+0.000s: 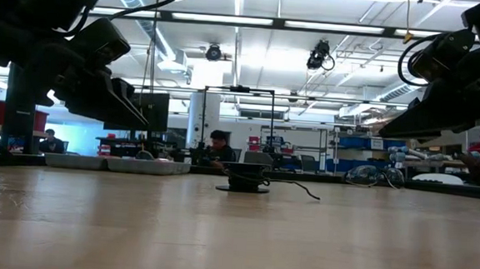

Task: Coil cords
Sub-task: Uncoil the black wire from the black spool

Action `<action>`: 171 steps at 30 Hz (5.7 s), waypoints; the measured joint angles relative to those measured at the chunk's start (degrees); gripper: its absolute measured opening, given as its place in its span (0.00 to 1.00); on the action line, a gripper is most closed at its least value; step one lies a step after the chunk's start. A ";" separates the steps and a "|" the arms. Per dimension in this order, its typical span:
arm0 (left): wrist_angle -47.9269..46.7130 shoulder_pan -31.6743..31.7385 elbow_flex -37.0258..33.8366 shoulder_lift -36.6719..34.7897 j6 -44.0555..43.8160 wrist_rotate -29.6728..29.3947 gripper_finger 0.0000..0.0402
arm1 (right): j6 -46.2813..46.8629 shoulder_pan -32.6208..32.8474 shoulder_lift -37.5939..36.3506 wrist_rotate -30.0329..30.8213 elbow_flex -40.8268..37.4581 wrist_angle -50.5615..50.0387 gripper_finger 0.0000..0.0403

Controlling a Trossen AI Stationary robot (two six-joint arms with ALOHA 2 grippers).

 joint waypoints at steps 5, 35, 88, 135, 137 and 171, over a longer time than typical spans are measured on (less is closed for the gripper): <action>-0.02 0.00 0.00 0.00 0.00 0.00 0.23 | 0.00 0.00 0.01 -0.02 0.00 0.00 0.23; 4.73 0.00 0.02 0.02 -0.11 -0.02 0.23 | 0.00 -0.01 0.02 0.00 0.00 -0.01 0.23; -40.51 9.46 38.49 5.64 -9.18 3.75 0.23 | -0.01 -0.12 0.57 0.02 0.00 1.88 0.23; -33.00 9.27 38.34 20.74 -4.57 11.00 0.27 | -0.01 -0.12 0.76 0.02 -0.04 4.38 0.23; -33.09 9.27 38.36 20.87 -4.76 11.46 0.32 | -0.01 -0.12 0.76 0.02 -0.04 4.51 0.23; -30.74 16.31 38.65 28.42 -22.54 16.44 0.63 | -0.01 -0.10 0.76 0.01 -0.04 5.13 0.23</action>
